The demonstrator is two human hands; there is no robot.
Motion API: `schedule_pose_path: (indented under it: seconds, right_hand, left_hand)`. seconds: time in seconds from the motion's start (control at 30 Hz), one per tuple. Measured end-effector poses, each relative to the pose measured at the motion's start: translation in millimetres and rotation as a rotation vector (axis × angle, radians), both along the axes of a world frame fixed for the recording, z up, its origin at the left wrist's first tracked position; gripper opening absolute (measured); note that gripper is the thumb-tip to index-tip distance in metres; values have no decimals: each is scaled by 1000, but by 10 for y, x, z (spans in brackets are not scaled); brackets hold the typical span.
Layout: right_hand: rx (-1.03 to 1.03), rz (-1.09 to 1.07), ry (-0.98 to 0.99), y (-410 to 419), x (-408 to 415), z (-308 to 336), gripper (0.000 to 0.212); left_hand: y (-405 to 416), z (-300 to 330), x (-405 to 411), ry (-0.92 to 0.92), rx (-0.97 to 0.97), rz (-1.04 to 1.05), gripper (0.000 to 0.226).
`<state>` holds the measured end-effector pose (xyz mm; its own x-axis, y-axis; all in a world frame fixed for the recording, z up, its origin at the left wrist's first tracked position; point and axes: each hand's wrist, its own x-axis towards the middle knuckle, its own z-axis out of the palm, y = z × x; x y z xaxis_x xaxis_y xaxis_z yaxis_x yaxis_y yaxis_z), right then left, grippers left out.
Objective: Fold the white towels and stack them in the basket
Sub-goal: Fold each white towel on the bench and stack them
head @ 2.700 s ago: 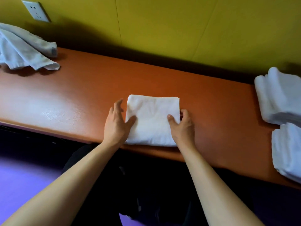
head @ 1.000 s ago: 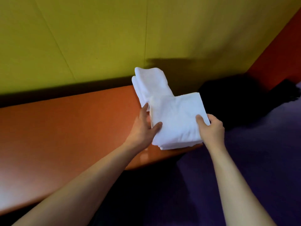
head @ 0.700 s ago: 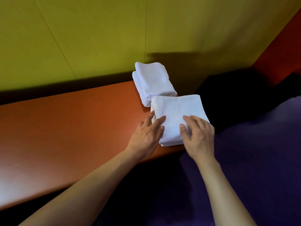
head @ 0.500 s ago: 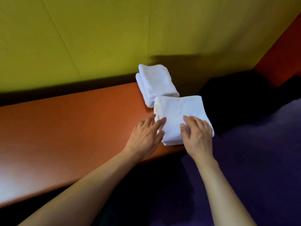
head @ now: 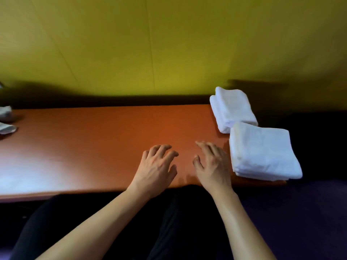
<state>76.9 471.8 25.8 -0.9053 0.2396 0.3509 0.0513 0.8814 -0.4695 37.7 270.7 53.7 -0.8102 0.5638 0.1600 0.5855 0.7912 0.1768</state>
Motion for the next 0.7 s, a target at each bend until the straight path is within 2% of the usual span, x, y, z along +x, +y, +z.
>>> schedule_pose_path:
  seconds: [0.33, 0.7]
  right_hand:
    - [37, 303, -105, -1457, -450, 122, 46]
    - [79, 574, -213, -3209, -1233, 107, 46]
  left_hand:
    - [-1656, 14, 123, 6, 39, 350, 40]
    - [-3252, -115, -188, 12, 59, 650, 41]
